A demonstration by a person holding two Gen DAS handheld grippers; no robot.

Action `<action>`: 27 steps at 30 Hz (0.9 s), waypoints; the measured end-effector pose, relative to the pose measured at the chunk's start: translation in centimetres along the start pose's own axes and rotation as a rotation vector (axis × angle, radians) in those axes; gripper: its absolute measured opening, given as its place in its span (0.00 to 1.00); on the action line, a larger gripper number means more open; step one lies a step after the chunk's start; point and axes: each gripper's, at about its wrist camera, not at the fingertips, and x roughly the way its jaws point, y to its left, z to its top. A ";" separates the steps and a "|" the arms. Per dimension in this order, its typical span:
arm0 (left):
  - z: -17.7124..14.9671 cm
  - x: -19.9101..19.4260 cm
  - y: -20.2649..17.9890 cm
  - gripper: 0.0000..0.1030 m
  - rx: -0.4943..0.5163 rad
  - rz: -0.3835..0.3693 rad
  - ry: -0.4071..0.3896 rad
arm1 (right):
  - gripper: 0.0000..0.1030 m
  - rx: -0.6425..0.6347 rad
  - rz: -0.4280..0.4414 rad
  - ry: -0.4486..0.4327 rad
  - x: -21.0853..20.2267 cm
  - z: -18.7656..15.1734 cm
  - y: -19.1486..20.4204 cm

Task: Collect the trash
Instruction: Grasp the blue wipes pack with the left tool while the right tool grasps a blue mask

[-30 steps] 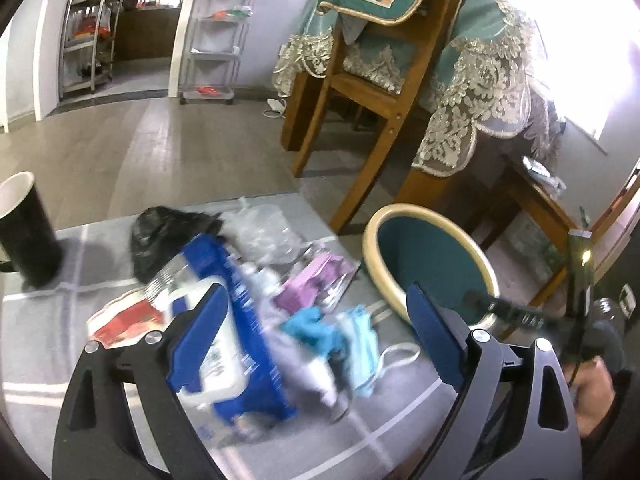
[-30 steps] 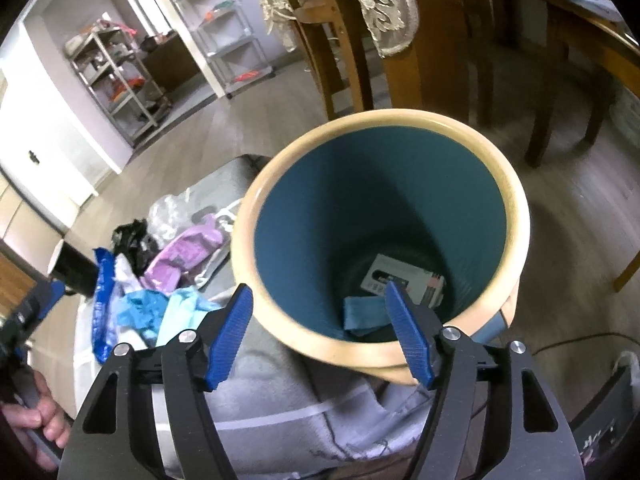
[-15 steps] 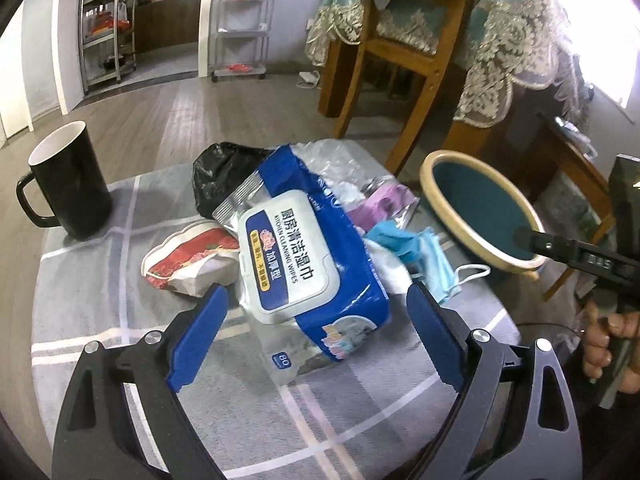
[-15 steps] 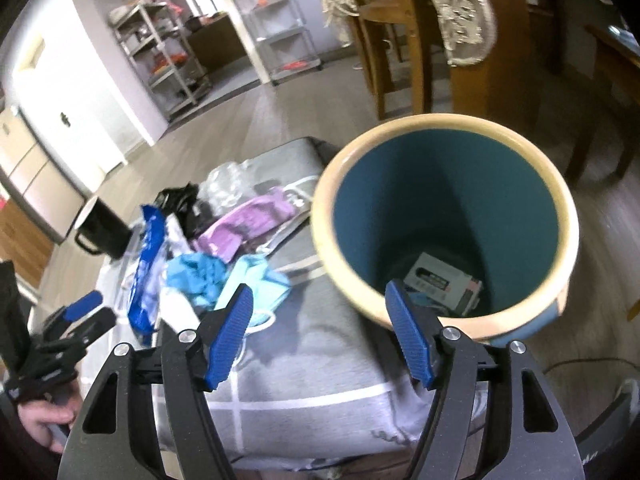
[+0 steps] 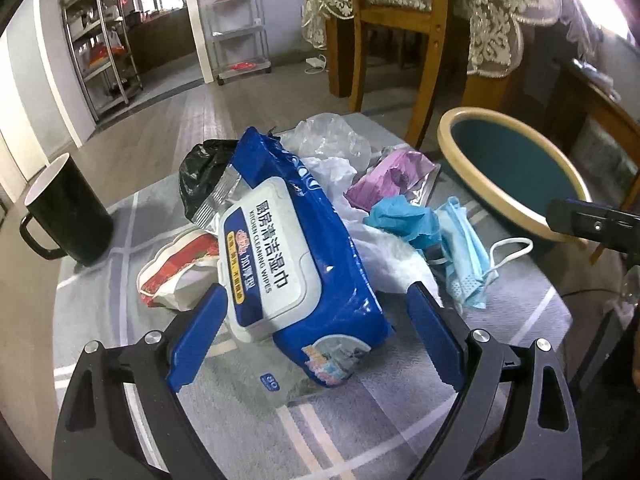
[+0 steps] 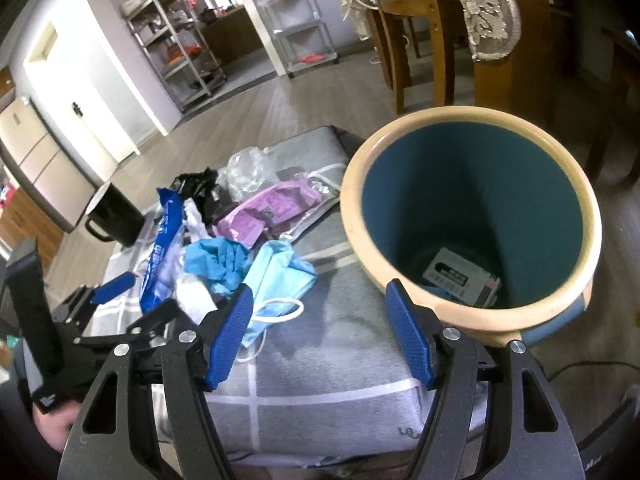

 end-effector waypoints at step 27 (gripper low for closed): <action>-0.2 -0.6 2.8 0.63 -0.157 -0.063 -0.012 | 0.68 -0.011 0.026 0.025 1.0 -0.5 0.6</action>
